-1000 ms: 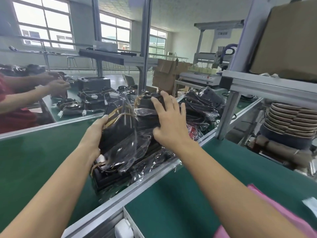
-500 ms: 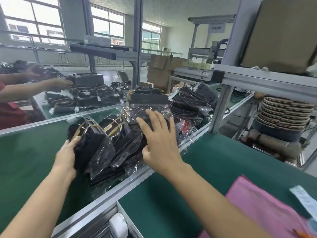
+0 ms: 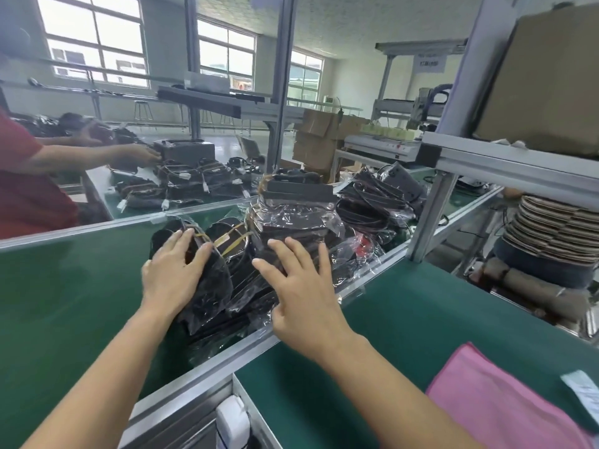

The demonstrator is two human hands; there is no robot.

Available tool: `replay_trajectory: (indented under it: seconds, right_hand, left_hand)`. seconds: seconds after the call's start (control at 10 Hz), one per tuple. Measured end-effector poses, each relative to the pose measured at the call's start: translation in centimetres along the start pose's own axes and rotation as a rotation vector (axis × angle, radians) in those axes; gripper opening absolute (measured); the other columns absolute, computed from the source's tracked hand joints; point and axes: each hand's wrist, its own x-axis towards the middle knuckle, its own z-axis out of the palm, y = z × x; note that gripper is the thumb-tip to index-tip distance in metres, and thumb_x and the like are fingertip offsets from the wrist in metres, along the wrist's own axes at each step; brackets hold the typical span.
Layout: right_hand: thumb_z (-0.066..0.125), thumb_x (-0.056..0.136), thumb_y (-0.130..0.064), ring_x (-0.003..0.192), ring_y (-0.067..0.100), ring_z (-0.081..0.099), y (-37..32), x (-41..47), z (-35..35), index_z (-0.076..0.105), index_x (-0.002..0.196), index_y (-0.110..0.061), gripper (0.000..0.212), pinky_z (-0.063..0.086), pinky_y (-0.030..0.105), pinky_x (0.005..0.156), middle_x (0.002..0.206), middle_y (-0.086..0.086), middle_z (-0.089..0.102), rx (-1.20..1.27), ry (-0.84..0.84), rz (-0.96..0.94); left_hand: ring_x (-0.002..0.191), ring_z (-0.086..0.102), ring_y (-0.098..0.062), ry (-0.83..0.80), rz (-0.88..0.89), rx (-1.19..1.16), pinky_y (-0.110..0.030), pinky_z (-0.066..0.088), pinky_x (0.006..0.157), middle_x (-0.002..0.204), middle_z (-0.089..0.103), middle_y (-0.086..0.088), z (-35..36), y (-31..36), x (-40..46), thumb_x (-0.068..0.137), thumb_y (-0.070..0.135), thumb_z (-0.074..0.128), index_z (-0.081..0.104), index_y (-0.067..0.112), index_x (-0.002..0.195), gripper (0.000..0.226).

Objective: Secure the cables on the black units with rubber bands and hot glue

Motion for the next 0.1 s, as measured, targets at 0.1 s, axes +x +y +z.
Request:
replay_trajectory:
  seconds: [0.1]
  right_hand:
    - [0.058,0.078,-0.009,0.148,0.023,0.006,0.42,-0.55,-0.24,0.037,0.145,-0.027,0.073,-0.021,0.049,0.112,0.159,0.004,0.020,0.012,-0.025,0.040]
  left_hand:
    - [0.146,0.020,-0.026,0.078,0.022,0.115,-0.053,0.010,0.117,0.159,0.026,-0.005,0.33,1.13,-0.26,0.098,0.052,0.039,0.040,0.020,0.147,0.059]
